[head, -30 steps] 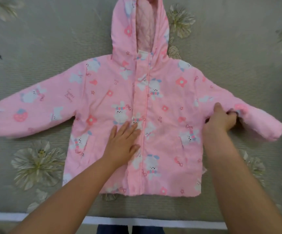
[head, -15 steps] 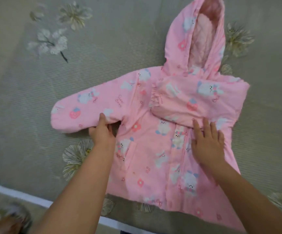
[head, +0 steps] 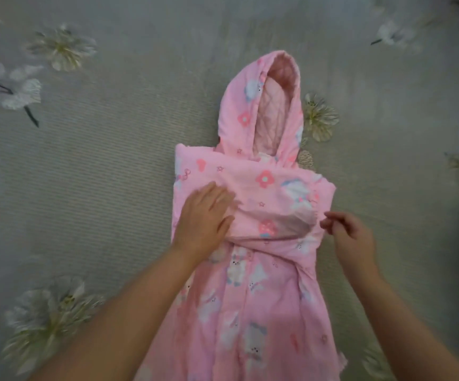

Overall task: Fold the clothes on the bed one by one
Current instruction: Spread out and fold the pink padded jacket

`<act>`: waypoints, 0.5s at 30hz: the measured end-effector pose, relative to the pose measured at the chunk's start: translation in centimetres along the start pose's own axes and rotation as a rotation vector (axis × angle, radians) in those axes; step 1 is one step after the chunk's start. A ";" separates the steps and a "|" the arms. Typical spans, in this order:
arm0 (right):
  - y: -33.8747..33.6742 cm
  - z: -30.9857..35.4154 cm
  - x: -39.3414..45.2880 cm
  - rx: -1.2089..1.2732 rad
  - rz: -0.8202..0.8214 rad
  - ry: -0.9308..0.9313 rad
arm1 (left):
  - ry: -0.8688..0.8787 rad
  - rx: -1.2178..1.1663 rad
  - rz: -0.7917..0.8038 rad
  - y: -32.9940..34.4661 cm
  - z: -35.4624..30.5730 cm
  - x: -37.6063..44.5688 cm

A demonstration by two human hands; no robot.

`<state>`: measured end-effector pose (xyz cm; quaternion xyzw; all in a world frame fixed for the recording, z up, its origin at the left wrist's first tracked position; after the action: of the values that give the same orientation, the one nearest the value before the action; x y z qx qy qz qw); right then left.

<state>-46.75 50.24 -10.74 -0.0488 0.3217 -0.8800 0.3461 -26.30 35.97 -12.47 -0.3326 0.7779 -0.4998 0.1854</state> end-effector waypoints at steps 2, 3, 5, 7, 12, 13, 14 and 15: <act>0.4 1.5 3.4 0.036 -0.041 -0.051 | -0.118 0.062 0.028 0.7 0.8 0.9; 1.0 2.3 5.4 0.059 -0.048 -0.056 | -0.190 0.111 0.131 1.7 1.3 1.3; 2.7 3.8 9.2 0.109 -0.040 -0.027 | -0.258 0.190 0.280 3.8 2.0 1.6; 4.6 4.6 13.1 0.106 -0.022 0.034 | -0.281 0.200 0.327 5.1 2.6 2.2; 9.1 4.7 19.1 0.059 0.049 0.268 | -0.304 0.159 0.337 6.4 3.1 3.0; 9.6 4.7 19.7 0.074 0.054 0.308 | -0.308 0.163 0.336 6.5 3.2 3.1; 9.8 5.0 19.9 0.120 0.063 0.338 | -0.315 0.160 0.335 6.7 3.3 3.2; 10.0 5.3 20.1 0.200 0.065 0.352 | -0.319 0.148 0.328 6.7 3.3 3.3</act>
<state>-54.57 29.01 -15.31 0.1505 0.2898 -0.8908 0.3161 -28.82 33.37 -19.84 -0.2620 0.7437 -0.4597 0.4086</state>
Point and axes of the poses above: each hand's wrist, its own x-axis towards the middle knuckle, its own y-axis out of the palm, z = x × y, the point moved 3 cm from there along x, towards the middle knuckle, and after that the axes turned 8 degrees about -y, right-handed, at the moved point
